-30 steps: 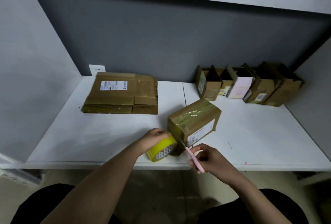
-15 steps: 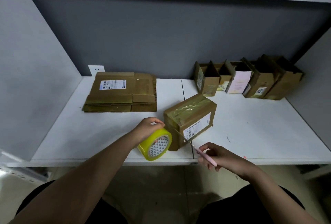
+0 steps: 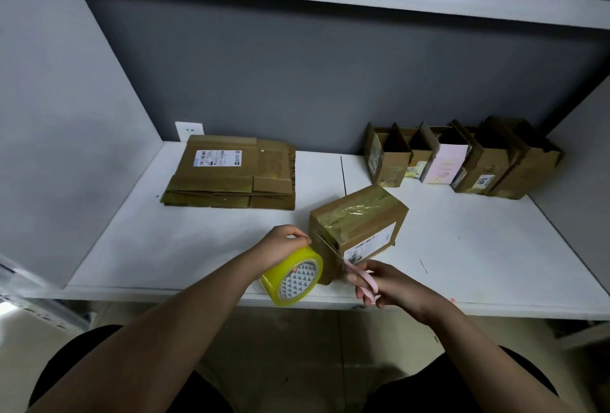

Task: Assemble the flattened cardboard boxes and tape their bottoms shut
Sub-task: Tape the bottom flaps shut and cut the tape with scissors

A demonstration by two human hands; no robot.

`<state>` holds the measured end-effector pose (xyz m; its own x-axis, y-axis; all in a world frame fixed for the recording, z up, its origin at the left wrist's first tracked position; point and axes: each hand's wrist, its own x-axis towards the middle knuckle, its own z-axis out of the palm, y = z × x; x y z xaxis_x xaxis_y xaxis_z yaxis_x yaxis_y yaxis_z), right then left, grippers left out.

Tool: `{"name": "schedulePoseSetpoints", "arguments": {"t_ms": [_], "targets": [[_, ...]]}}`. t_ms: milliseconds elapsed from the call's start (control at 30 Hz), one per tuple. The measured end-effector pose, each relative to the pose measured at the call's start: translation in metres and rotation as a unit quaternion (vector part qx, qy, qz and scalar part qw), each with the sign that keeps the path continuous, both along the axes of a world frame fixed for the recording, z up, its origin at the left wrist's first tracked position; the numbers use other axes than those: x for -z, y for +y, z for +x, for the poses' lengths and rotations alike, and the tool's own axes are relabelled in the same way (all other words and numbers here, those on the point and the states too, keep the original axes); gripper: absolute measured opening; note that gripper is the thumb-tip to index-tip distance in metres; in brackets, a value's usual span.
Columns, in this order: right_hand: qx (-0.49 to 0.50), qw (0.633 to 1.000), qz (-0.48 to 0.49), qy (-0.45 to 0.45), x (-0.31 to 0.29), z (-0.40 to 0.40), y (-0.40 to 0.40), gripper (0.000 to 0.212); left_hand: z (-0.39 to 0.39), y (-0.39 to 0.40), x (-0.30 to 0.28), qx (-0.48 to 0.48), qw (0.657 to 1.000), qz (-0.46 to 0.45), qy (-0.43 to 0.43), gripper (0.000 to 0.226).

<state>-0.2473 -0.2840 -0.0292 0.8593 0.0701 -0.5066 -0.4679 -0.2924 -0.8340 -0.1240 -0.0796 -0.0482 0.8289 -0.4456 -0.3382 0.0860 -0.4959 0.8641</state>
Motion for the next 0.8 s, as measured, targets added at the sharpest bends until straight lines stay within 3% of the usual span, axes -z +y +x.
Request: {"name": "schedulePoseSetpoints", "arguments": {"t_ms": [600, 800], "targets": [[0.046, 0.996, 0.024, -0.067, 0.014, 0.009, -0.002, 0.023, 0.004, 0.002, -0.002, 0.010, 1.000, -0.002, 0.005, 0.022], [-0.013, 0.999, -0.001, -0.041, 0.007, 0.004, -0.005, 0.047, 0.000, 0.003, -0.005, 0.023, 1.000, 0.009, 0.006, 0.018]]}}
